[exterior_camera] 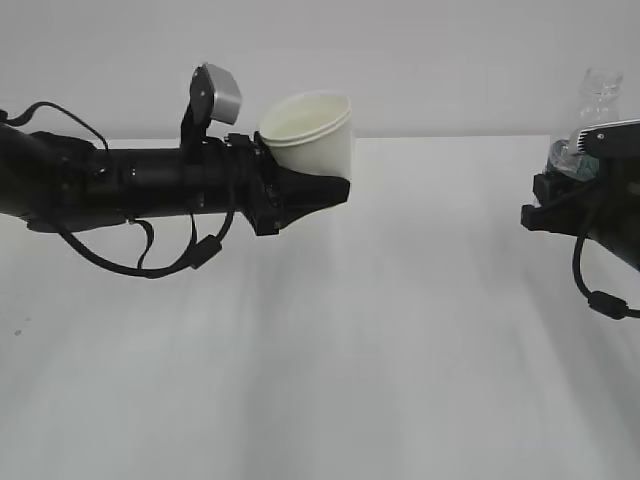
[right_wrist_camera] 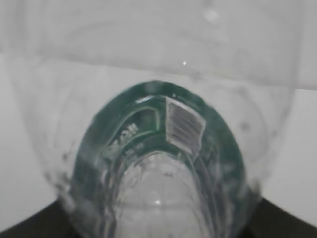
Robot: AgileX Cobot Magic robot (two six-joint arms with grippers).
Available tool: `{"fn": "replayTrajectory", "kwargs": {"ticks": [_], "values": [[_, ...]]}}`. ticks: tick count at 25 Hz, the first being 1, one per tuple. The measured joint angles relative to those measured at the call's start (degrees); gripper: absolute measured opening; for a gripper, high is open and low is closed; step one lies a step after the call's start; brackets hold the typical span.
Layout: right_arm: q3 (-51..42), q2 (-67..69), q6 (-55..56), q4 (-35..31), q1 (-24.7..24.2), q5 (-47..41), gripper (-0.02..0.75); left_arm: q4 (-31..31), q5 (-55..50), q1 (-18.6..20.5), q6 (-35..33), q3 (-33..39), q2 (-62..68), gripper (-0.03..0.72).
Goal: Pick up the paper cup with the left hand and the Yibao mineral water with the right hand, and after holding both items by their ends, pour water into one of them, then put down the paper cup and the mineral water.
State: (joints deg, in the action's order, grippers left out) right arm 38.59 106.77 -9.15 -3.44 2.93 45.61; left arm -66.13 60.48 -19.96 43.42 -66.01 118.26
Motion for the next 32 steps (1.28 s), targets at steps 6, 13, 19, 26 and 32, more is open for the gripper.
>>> {"fn": "replayTrajectory", "kwargs": {"ticks": [6,13,19,26,32], "values": [[0.00,0.00,0.00,0.03,0.00,0.00,0.384,2.06,-1.19,2.45,-0.84,0.00,0.00,0.426],[0.00,0.00,-0.02,0.03,0.00,0.00,0.384,2.38,-2.56,4.54,-1.23,0.00,0.00,0.426],[0.00,0.00,-0.02,0.13,0.00,0.00,0.384,2.49,-3.41,5.92,-1.64,0.00,0.00,0.426],[0.00,0.00,-0.02,0.24,0.00,0.00,0.384,3.56,-5.18,7.52,-2.87,0.00,0.00,0.426],[0.00,0.00,-0.02,0.24,0.00,0.00,0.384,4.41,-7.15,9.30,-3.34,0.00,0.00,0.426]]}}
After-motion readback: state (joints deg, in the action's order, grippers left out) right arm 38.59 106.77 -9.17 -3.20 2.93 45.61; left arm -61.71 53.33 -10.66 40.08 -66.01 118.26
